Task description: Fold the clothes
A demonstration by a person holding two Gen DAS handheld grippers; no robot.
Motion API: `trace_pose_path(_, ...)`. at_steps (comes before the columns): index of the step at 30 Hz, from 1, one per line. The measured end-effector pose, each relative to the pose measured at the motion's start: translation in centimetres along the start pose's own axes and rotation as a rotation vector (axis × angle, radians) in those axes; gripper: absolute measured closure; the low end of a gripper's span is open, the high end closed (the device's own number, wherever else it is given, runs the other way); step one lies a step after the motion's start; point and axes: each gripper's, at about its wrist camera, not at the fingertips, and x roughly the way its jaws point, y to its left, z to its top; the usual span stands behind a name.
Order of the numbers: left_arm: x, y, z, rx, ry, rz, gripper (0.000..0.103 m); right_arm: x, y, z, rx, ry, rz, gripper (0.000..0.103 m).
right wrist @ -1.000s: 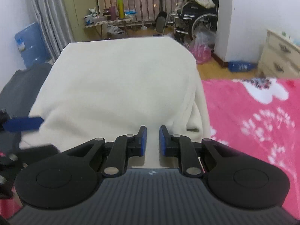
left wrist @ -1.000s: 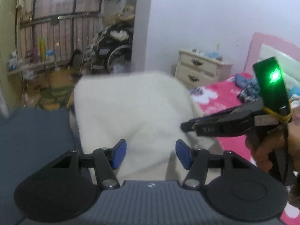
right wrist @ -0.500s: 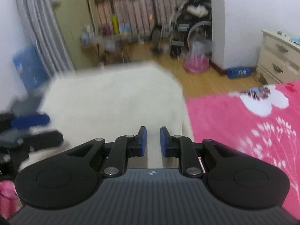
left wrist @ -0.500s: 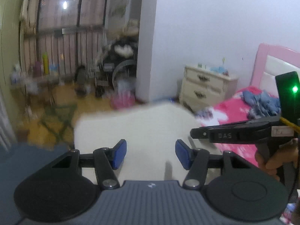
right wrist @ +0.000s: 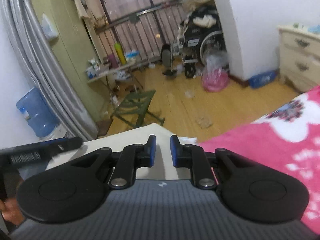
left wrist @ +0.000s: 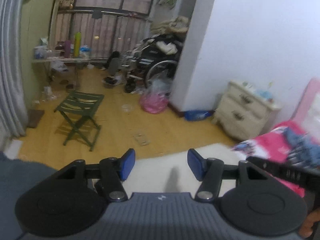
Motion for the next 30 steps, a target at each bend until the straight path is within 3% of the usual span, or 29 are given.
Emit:
trace_pose_path(2, -3.9, 0.4, -1.0, 0.006, -0.006, -0.072, 0.043, -3.8, -0.3, -1.2, -0.016, -0.004, 0.017, 0.088)
trace_pose_path(6, -10.1, -0.3, -4.9, 0.117, 0.001, -0.212, 0.038, -9.7, 0.3, -5.4, -0.04, 0.039, 0.022, 0.087)
trace_pose_path(10, -12.3, -1.3, -10.6, 0.191, 0.054, -0.29, 0.036, -12.0, 2.0, -9.5, -0.048, 0.11, 0.028, 0.087)
trace_pose_path(13, -10.9, -2.2, -14.9, 0.247, 0.123, -0.267, 0.037, -10.3, 3.0, -12.4, -0.071, 0.206, 0.0, 0.087)
trace_pose_path(16, -10.7, -3.2, -16.6, 0.311, 0.105, -0.194, 0.037, -7.7, 3.7, -14.7, -0.128, 0.311, -0.079, 0.088)
trace_pose_path(18, -11.2, -3.8, -16.6, 0.328, 0.085, -0.178, 0.035, -8.7, 3.8, -14.1, -0.117, 0.305, -0.083, 0.087)
trace_pose_path(22, -12.9, -4.0, -15.0, 0.257, 0.055, -0.186, 0.029, -12.1, 4.7, -12.0, -0.168, 0.263, -0.106, 0.087)
trace_pose_path(26, -15.4, -4.8, -12.7, 0.158, 0.014, -0.178, 0.014, -16.1, 5.5, -9.6, -0.205, 0.224, -0.123, 0.087)
trace_pose_path(30, -18.4, -5.6, -10.2, 0.072, -0.053, -0.176, 0.006, -20.0, 5.9, -6.5, -0.231, 0.186, -0.126, 0.086)
